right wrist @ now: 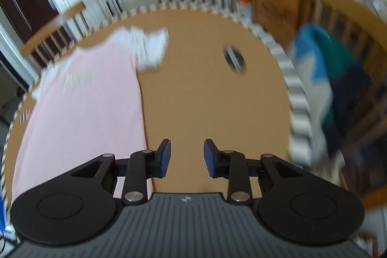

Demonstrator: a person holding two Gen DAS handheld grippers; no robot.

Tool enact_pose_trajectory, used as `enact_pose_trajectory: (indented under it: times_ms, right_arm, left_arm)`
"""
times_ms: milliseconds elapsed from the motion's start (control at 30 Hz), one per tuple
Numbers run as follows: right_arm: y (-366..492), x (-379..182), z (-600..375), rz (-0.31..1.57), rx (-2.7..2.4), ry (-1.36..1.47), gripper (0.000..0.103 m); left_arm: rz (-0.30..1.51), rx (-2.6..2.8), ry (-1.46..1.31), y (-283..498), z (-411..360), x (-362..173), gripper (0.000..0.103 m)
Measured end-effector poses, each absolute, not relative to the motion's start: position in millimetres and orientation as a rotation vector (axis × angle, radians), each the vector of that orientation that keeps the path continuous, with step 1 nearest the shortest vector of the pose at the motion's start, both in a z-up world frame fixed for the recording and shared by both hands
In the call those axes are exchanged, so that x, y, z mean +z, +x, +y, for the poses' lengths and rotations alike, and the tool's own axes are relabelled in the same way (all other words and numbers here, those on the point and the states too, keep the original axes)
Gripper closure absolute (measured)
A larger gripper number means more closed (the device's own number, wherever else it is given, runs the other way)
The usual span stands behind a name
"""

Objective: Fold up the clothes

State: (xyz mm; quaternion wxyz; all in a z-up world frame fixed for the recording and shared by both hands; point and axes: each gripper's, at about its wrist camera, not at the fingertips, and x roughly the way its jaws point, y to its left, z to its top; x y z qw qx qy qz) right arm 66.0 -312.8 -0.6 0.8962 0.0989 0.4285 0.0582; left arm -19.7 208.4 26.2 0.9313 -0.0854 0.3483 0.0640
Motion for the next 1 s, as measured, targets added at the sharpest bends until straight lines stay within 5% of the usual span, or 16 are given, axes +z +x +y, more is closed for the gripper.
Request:
enact_pose_trajectory:
  times_ms: [367,600,700,767,833,900,967,1000]
  right_arm:
    - [313,-38,-277,0.844,0.165,0.205,0.067]
    - [386,-79,-251,0.897,0.185,0.106,0.067]
    - [391,-90,-241,0.936,0.235,0.062,0.083]
    - [385,-93,-235,0.913,0.269,0.015,0.093]
    - [383,-93,-233,0.902,0.275,-0.015,0.097]
    - [383,-93,-237,0.907,0.269,0.014,0.098]
    - [383,-93,-240,0.915,0.266,0.037,0.098]
    - [382,-92,-240,0.916,0.266,0.035,0.098]
  left_arm:
    - [0.752,0.285,0.124,226,221,-17,0.029]
    - [0.842,0.355,0.151,310,233,-56,0.029]
    - [0.846,0.313,0.091,321,238,-67,0.029]
    - [0.866,0.273,0.074,325,240,-76,0.038]
    - [0.887,0.243,0.07,327,242,-85,0.07]
    - [0.834,0.273,0.053,326,243,-86,0.084]
    - [0.792,0.315,0.042,327,243,-87,0.079]
    - [0.781,0.327,0.052,329,242,-87,0.064]
